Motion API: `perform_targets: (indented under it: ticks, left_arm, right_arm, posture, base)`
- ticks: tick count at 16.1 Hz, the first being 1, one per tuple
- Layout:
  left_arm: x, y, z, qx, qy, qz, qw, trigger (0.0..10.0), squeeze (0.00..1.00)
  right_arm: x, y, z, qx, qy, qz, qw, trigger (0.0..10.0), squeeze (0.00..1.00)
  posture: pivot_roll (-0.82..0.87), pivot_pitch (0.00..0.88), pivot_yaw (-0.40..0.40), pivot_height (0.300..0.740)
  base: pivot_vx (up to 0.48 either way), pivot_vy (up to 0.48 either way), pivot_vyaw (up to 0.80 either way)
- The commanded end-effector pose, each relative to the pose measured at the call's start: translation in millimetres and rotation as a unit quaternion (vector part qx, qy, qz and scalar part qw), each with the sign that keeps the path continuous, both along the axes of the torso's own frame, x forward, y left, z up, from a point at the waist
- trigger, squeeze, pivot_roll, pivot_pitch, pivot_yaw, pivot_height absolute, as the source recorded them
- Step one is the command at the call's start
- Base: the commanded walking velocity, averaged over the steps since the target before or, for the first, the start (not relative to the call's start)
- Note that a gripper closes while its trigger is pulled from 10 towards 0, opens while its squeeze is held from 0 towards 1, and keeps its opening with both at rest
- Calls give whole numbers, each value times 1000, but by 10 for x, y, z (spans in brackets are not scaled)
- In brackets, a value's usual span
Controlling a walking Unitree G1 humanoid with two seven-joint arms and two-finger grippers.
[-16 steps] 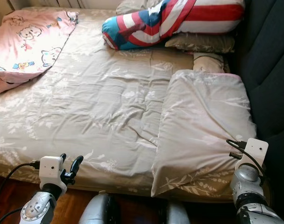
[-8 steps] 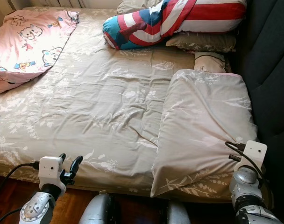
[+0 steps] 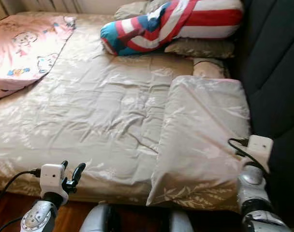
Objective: Clean up the room
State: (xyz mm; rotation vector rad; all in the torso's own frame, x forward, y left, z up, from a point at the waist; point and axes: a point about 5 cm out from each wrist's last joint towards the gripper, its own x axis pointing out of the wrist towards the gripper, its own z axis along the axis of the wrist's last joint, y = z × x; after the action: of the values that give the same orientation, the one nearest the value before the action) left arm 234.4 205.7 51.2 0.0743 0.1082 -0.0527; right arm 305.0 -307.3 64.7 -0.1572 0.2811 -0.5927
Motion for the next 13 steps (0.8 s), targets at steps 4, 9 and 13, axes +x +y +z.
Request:
perform_targets:
  ticks: [4, 9, 13]
  left_arm:
    - [-42, 11, -90, -9, 12, 12, 1000, 10000, 0]
    - [-14, 28, -173, -34, 26, 32, 999, 10000, 0]
    - [-1, 80, -400, -50, 78, 51, 994, 10000, 0]
  right_arm:
    - [172, 656, -72, 81, -48, 175, 980, 10000, 0]
    - [-58, 1018, -483, 146, 6, 206, 967, 10000, 0]
    - [-279, 1058, -735, 161, 59, 207, 963, 10000, 0]
  posture:
    - [42, 155, -18, 667]
    - [51, 146, -23, 725]
    - [52, 131, -26, 740]
  base:
    - [0, 0, 0]
    - [0, 0, 0]
    - [0, 0, 0]
